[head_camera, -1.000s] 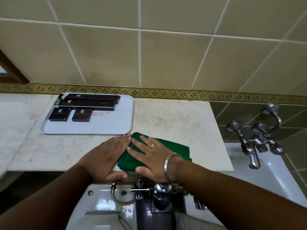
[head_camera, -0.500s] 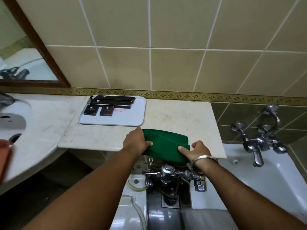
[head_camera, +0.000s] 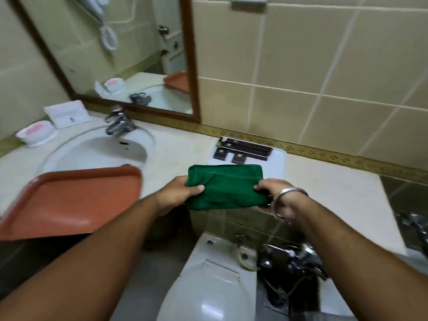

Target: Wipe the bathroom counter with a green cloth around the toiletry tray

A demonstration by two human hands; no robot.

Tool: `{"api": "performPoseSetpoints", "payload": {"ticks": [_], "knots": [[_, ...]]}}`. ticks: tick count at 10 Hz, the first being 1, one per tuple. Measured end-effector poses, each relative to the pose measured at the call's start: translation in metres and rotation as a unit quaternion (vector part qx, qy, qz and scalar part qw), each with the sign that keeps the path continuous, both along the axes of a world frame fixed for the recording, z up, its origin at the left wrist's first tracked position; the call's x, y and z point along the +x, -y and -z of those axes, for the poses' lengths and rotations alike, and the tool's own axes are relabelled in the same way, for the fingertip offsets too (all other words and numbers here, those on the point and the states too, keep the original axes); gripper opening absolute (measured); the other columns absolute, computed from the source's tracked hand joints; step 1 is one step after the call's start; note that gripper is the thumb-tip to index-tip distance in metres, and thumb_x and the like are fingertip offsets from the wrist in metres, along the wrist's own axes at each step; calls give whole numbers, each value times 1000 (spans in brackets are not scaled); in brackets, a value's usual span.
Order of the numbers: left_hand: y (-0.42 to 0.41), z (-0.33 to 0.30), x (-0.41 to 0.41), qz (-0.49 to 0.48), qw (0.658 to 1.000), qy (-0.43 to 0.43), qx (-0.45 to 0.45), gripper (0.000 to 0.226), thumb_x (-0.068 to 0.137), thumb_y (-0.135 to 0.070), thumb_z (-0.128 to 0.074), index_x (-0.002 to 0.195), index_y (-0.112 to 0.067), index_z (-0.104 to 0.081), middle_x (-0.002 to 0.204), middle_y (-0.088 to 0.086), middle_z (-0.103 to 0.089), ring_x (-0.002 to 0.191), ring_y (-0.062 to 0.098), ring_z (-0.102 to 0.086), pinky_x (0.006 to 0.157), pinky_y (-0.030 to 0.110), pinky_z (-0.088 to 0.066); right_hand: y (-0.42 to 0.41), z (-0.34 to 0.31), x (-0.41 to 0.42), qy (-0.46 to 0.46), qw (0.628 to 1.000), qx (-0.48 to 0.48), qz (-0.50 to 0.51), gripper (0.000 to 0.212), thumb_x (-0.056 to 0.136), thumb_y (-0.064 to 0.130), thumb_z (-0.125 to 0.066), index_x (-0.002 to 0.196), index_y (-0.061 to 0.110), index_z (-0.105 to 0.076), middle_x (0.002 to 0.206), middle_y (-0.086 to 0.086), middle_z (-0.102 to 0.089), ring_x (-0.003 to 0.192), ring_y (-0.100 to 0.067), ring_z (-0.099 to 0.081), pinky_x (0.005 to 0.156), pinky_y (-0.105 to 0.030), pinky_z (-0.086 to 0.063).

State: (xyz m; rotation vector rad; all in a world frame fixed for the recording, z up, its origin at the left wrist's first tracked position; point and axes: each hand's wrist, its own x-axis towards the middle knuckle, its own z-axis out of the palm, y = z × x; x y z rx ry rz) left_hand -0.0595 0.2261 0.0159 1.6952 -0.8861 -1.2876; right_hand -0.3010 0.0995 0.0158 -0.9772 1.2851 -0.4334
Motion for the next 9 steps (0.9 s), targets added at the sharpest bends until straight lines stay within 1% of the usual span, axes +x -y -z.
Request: {"api": "performPoseSetpoints", "payload": {"ticks": [1, 2, 3, 4, 5, 6, 7, 8, 9], "knots": [[-55, -25, 90, -31, 999, 26, -7, 27, 91, -12, -67, 117, -7, -65, 115, 13, -72, 103, 27, -70, 83, 35, -59, -30, -16, 96, 41, 998, 27, -39, 7, 79, 7, -66, 82, 13, -63, 80, -11, -71, 71, -24, -69, 55, -34, -56], [-111, -36, 187, -108, 993, 50, -13, 29, 89, -16, -71, 117, -9, -66, 114, 12, -73, 97, 23, -72, 77, 31, -60, -74, -14, 204, 61, 993, 68, -72, 5, 85, 7, -61, 86, 12, -60, 80, -9, -70, 70, -21, -68, 45, -32, -55], [-158, -28, 256, -194, 976, 96, 19, 29, 88, -21, -73, 113, -7, -66, 107, 12, -74, 89, 22, -72, 70, 30, -58, -120, 2, 287, 54, 991, 84, -86, 7, 87, 5, -57, 80, 3, -59, 74, -12, -69, 62, -24, -67, 39, -31, -53], [-191, -4, 293, -247, 956, 151, 49, 28, 88, -15, -73, 109, 2, -65, 107, 20, -71, 82, 23, -67, 62, 26, -53, -156, 26, 339, -44, 988, -11, -146, 15, 76, 14, -65, 82, 0, -66, 77, -16, -73, 70, -29, -71, 61, -42, -60], [-211, 20, 311, -257, 943, 198, 72, 29, 89, -12, -71, 114, 1, -63, 115, 19, -69, 89, 21, -64, 65, 20, -50, -174, 39, 359, -197, 945, -154, -213, 28, 74, 24, -66, 90, 2, -69, 88, -17, -71, 82, -33, -67, 73, -38, -56], [-218, 29, 319, -261, 915, 295, 86, 36, 91, -13, -67, 126, -6, -60, 127, 12, -66, 102, 21, -63, 77, 18, -48, -174, 38, 357, -249, 911, -263, -197, 25, 84, 18, -55, 98, 3, -69, 103, -20, -70, 96, -37, -63, 77, -34, -48], [-208, 24, 303, -147, 895, 413, 83, 44, 91, -22, -66, 134, -18, -56, 133, 6, -63, 119, 25, -59, 101, 38, -47, -166, 16, 327, -285, 871, -335, -220, 39, 86, 15, -49, 123, 7, -57, 124, -17, -62, 114, -34, -55, 90, -33, -43], [-163, -4, 251, 2, 872, 489, 36, 59, 86, -31, -67, 141, -25, -46, 139, 6, -58, 124, 28, -55, 103, 42, -45, -145, -27, 285, -342, 796, -424, -263, 51, 84, 12, -46, 135, 8, -44, 138, -18, -50, 123, -34, -48, 100, -38, -40], [-109, -47, 182, 119, 809, 574, -42, 77, 82, -43, -69, 147, -24, -33, 152, 6, -42, 134, 29, -45, 107, 45, -39, -123, -88, 243, -412, 720, -510, -226, 57, 83, 15, -48, 139, 13, -37, 153, -17, -30, 129, -36, -43, 101, -41, -40]]}}
